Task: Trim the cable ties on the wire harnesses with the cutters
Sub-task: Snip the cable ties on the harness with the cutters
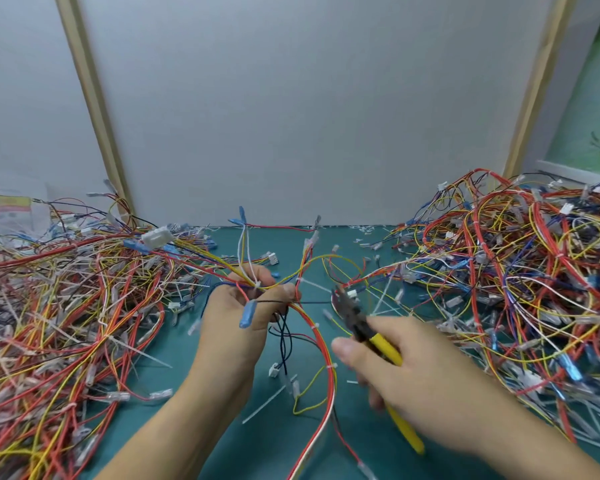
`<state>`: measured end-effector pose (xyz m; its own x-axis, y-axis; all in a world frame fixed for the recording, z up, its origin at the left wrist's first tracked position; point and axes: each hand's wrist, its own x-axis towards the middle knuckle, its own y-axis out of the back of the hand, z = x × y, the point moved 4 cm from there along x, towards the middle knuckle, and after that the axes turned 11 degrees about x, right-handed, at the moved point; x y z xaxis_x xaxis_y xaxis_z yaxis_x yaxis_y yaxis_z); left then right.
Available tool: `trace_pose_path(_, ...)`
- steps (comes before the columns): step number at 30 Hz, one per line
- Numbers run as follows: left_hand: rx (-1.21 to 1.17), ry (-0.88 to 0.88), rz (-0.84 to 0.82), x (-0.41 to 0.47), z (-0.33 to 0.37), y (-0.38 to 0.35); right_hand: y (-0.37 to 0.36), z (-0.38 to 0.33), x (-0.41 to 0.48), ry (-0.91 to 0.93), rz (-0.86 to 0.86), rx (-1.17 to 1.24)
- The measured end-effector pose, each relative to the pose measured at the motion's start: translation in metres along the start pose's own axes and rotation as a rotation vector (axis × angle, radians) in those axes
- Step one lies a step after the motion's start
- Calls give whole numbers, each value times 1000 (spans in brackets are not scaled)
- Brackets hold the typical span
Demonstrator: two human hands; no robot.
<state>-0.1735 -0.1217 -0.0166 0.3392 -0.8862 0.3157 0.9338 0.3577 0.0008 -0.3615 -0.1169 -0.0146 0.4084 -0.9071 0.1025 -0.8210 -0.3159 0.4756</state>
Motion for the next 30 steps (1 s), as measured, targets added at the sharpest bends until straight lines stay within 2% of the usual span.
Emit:
trace_pose_path(5, 176, 102, 109, 17, -5, -10, -7, 8, 2, -147, -106, 225)
trace_pose_path(9, 52, -14, 6, -7, 10, -4, -7, 1, -1, -194, -138, 321)
trace_pose_path(11, 91, 13, 12, -2, 8, -4, -3, -4, -3, -227, -191, 349)
trace_pose_path(14, 269, 185, 24, 17, 0, -13, 3, -7, -7, -274, -320, 275)
trace_pose_path(17, 204, 192, 184, 23, 2, -7, 7, -9, -13, -322, -451, 180)
trace_pose_path(21, 288, 320, 121, 31, 0, -14, 13, -15, -18, -299, -610, 161)
trace_pose_path(24, 226, 251, 213, 29, 4, -7, 17, -16, -18, -264, -669, 140)
trace_pose_path(27, 113, 82, 256, 7, 7, 7, 18, -6, -15, -278, -622, 84)
trace_pose_path(30, 45, -12, 262, 2, 0, 16, 19, 0, -15, -284, -639, 183)
